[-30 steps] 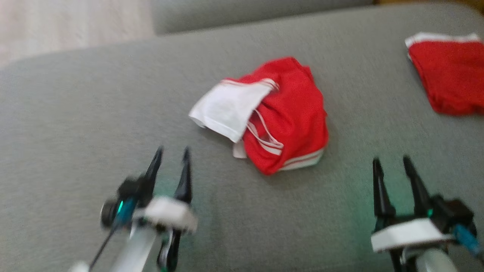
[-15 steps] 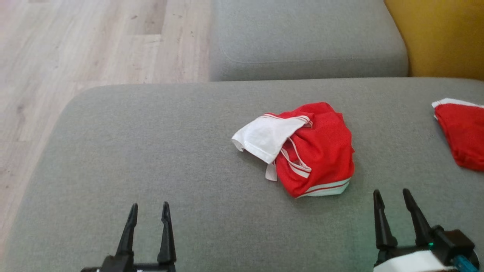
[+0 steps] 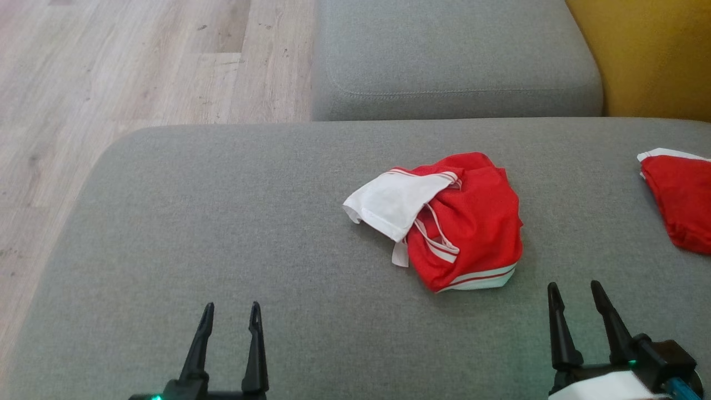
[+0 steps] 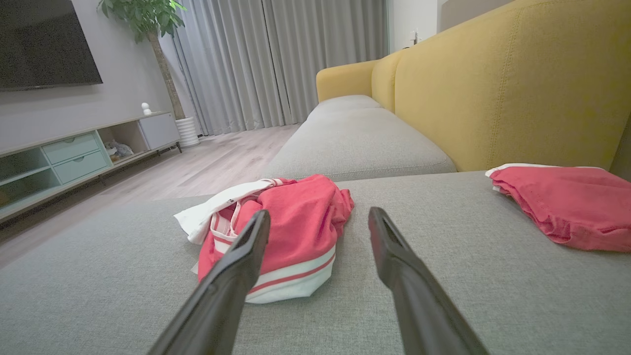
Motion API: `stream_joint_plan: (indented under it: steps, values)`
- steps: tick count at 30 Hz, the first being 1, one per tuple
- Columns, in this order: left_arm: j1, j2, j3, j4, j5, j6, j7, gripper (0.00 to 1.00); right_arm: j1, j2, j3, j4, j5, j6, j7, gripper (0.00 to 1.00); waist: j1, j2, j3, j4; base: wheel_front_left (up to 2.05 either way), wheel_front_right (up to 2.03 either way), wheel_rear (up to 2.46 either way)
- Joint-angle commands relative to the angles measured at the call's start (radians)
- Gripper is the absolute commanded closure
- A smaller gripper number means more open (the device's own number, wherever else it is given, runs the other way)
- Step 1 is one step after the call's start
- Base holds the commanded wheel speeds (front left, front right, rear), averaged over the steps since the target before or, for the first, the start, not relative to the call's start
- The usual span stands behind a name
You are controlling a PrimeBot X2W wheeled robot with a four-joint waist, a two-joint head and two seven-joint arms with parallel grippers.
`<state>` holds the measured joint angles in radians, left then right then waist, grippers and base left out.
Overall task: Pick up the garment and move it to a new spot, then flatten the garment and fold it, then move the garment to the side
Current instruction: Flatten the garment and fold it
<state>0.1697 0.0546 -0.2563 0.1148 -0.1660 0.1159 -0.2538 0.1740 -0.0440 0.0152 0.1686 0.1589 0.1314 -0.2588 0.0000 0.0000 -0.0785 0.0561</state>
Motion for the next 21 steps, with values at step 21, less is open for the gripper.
stream_joint_plan:
  steps: [21]
  values:
    - [-0.043,-0.004,0.008,-0.001,0.011,-0.008,-0.008,0.0,-0.033,-0.006,0.027,-0.026,0.004,-0.001,-0.003,0.0,0.0,0.0,0.003,-0.016,0.0,0.0,0.0]
